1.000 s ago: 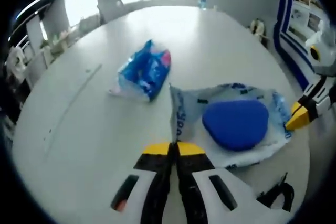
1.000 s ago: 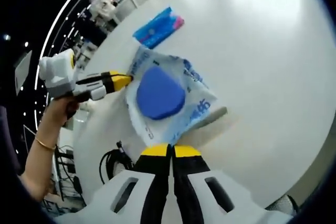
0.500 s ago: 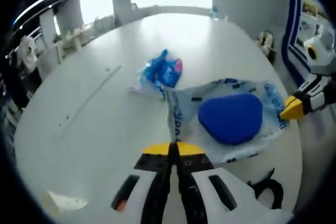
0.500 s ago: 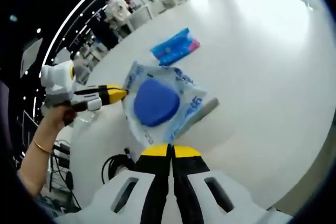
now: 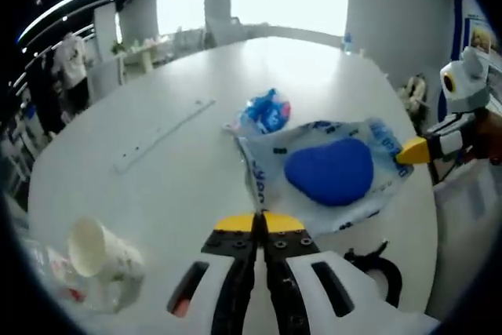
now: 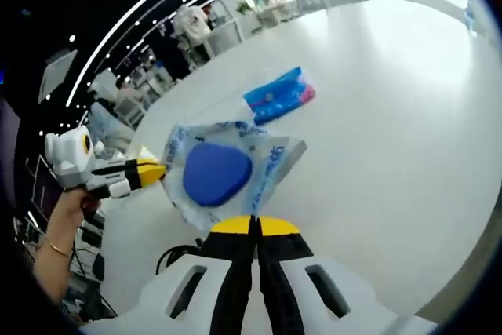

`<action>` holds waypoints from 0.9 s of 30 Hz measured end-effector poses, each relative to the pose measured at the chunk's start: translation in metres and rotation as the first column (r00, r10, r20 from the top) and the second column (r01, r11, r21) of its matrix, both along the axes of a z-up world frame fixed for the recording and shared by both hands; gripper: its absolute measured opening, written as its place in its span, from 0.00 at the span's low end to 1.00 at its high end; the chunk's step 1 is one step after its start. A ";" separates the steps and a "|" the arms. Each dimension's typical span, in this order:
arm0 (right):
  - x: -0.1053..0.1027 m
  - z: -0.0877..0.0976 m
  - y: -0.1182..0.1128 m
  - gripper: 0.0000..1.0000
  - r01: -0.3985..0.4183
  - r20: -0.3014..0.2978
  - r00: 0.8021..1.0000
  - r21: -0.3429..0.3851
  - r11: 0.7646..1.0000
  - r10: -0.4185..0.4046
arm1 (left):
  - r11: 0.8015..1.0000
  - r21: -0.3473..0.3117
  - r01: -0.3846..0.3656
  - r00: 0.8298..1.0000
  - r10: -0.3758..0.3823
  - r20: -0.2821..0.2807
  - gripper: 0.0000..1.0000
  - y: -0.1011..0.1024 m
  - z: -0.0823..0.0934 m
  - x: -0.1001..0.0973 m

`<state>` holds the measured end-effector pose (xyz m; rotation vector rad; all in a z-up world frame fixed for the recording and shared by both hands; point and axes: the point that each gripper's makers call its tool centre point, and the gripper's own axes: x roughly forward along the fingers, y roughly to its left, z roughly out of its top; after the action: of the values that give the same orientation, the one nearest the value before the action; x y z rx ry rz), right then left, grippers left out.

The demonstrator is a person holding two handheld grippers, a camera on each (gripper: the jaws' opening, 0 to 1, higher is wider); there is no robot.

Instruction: Arrange the tabletop items into an orderly group along one side of the table until the central work area is clear of visible clutter.

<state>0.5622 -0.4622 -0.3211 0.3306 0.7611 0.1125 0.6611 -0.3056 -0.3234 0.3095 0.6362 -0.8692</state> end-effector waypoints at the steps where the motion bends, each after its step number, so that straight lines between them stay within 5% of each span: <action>1: 0.004 0.005 0.002 0.01 -0.005 0.015 1.000 0.002 1.000 0.005 | 1.000 0.007 0.000 1.000 0.000 0.018 0.00 0.002 0.001 0.001; 8: 0.032 0.023 0.000 0.01 -0.067 0.046 0.997 -0.042 0.997 0.069 | 0.996 -0.035 -0.087 0.995 0.089 0.048 0.00 0.016 0.014 -0.004; 15: 0.066 0.038 0.001 0.01 -0.106 0.086 0.989 -0.118 0.987 0.117 | 0.973 -0.142 -0.181 0.981 0.188 0.037 0.00 0.029 0.033 -0.006; 27: 0.118 0.043 0.035 0.01 -0.256 0.098 0.954 -0.234 0.938 0.285 | 0.947 -0.099 -0.307 0.946 0.314 0.075 0.00 0.060 0.034 0.008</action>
<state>0.6801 -0.4274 -0.2777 0.0054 0.6783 0.3053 0.6690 -0.2454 -0.2895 0.1631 0.5444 -0.5739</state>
